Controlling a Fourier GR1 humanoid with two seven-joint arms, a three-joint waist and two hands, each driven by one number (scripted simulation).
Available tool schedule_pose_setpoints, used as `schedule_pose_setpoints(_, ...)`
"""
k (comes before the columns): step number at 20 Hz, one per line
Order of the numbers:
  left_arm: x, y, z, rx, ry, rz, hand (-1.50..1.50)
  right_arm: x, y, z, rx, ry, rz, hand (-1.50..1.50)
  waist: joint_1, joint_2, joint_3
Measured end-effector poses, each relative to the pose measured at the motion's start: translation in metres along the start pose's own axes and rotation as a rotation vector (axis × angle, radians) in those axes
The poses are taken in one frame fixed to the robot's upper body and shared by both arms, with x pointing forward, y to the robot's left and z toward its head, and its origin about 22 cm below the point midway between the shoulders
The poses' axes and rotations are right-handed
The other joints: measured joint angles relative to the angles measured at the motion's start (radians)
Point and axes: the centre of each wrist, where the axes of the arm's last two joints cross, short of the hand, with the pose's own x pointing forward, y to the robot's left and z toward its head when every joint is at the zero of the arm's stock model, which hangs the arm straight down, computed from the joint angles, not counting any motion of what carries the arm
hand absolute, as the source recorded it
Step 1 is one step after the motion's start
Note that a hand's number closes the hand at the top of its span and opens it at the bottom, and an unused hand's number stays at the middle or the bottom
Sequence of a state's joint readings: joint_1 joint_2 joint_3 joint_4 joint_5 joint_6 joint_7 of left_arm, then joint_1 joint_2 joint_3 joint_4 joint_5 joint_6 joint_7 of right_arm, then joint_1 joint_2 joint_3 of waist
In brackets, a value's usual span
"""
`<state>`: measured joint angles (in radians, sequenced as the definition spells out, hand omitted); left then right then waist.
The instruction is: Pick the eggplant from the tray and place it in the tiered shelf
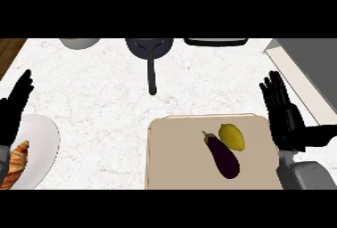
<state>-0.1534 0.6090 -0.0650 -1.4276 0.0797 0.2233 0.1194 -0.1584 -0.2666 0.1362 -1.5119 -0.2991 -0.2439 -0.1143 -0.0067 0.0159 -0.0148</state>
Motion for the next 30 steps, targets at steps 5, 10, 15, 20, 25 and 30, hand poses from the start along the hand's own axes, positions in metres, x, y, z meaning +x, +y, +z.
schedule_pose_setpoints(5, 0.015, -0.027, -0.001, -0.087, -0.07, 0.104, 0.0, 0.024, 0.038, -0.026, 0.305, -0.097, -0.261, 1.5, 0.042, -0.002, 0.015)
schedule_pose_setpoints(10, 0.032, -0.057, 0.005, -0.21, -0.127, 0.239, 0.0, 0.016, 0.025, -0.04, 0.614, 0.002, -0.089, -1.5, 0.077, 0.007, 0.015)
schedule_pose_setpoints(15, 0.035, -0.073, 0.013, -0.262, -0.131, 0.307, 0.0, -0.01, -0.002, -0.043, 0.915, 0.103, -0.161, -1.5, 0.076, 0.007, 0.019)
schedule_pose_setpoints(20, 0.035, -0.076, 0.019, -0.27, -0.126, 0.33, 0.0, -0.01, -0.043, -0.064, 1.079, 0.118, -0.16, -1.5, 0.063, 0.001, 0.019)
schedule_pose_setpoints(25, 0.036, -0.071, 0.023, -0.265, -0.117, 0.332, 0.0, 0.015, -0.059, -0.09, 1.107, 0.114, 0.01, -1.5, 0.052, -0.004, 0.019)
schedule_pose_setpoints(30, 0.034, -0.068, 0.027, -0.264, -0.119, 0.332, 0.0, 0.045, -0.055, -0.107, 1.154, 0.065, 0.209, -1.5, 0.05, -0.005, 0.019)
